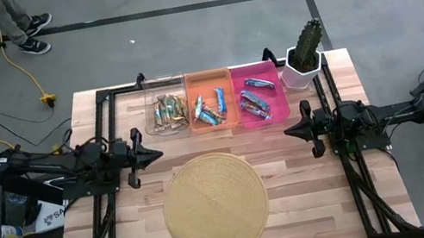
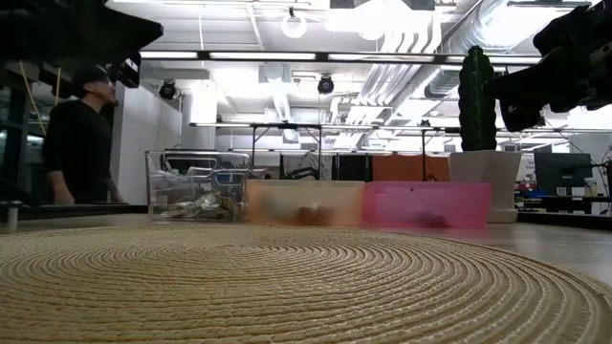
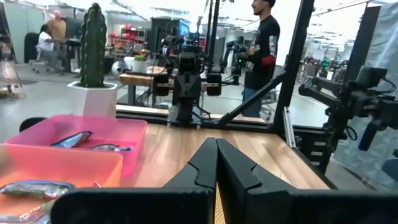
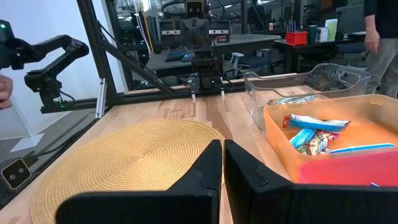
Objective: Pick and place Granola Bars by type
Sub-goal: Return to Home Position
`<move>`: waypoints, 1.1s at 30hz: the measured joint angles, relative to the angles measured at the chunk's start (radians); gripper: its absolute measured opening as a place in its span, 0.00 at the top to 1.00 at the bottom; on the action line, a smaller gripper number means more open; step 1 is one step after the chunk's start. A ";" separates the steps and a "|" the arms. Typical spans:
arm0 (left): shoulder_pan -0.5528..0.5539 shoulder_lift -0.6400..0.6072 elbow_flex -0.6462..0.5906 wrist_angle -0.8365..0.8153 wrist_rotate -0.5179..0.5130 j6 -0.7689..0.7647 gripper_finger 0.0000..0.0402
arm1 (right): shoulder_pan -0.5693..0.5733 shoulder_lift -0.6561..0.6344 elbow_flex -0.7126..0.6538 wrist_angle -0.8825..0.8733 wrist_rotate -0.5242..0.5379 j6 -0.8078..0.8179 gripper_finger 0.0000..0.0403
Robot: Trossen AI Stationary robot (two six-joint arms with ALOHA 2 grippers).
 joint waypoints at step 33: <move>0.000 -0.256 -0.109 -0.290 -0.076 0.149 1.00 | 0.000 0.000 0.000 0.000 0.000 0.000 1.00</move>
